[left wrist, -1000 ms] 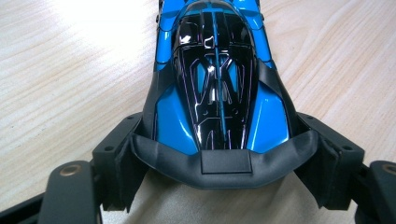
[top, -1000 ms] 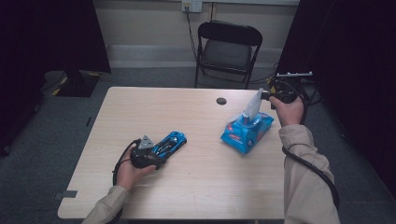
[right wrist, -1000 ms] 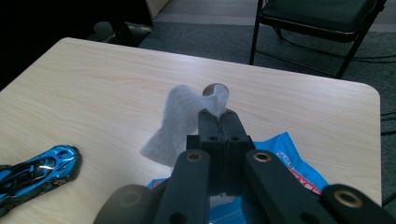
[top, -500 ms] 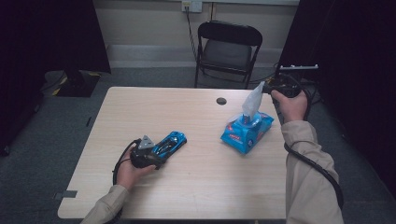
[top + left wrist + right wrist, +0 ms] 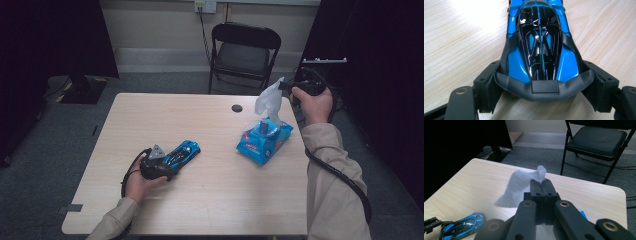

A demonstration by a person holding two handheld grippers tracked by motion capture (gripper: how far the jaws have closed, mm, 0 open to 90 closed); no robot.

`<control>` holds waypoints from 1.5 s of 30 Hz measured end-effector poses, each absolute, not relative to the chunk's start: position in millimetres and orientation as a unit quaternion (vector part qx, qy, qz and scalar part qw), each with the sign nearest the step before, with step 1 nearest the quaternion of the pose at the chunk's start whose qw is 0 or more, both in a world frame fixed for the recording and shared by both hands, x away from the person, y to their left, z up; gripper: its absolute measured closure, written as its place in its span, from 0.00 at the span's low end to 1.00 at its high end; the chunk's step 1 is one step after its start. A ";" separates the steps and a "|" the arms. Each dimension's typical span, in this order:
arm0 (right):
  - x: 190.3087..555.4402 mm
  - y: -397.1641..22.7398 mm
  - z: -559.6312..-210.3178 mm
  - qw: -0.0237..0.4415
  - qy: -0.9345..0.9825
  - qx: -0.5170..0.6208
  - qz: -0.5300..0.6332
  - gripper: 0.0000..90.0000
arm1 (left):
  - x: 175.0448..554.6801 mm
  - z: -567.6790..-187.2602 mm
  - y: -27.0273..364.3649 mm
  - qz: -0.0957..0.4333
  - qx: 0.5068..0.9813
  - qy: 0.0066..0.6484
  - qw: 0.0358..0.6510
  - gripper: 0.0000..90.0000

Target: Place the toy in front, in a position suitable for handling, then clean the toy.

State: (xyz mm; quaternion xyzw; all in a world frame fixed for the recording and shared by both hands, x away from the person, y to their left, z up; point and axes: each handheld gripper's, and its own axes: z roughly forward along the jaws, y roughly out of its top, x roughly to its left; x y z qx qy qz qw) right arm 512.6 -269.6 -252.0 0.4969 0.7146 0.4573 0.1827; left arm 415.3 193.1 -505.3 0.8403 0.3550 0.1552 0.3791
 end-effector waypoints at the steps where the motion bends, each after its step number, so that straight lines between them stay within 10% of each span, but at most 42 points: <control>1: 511.4 -268.7 -250.1 0.182 0.713 0.495 0.462 1.00 | 415.4 -505.3 193.0 0.155 0.840 0.355 0.379 0.27; 29: 481.4 -195.3 -287.4 0.083 0.747 0.412 0.515 1.00 | 415.7 -505.4 192.6 0.154 0.840 0.355 0.381 0.27; 45: 451.8 -148.4 -374.8 -0.004 0.767 0.391 0.509 1.00 | 416.2 -505.1 192.8 0.155 0.842 0.353 0.377 0.27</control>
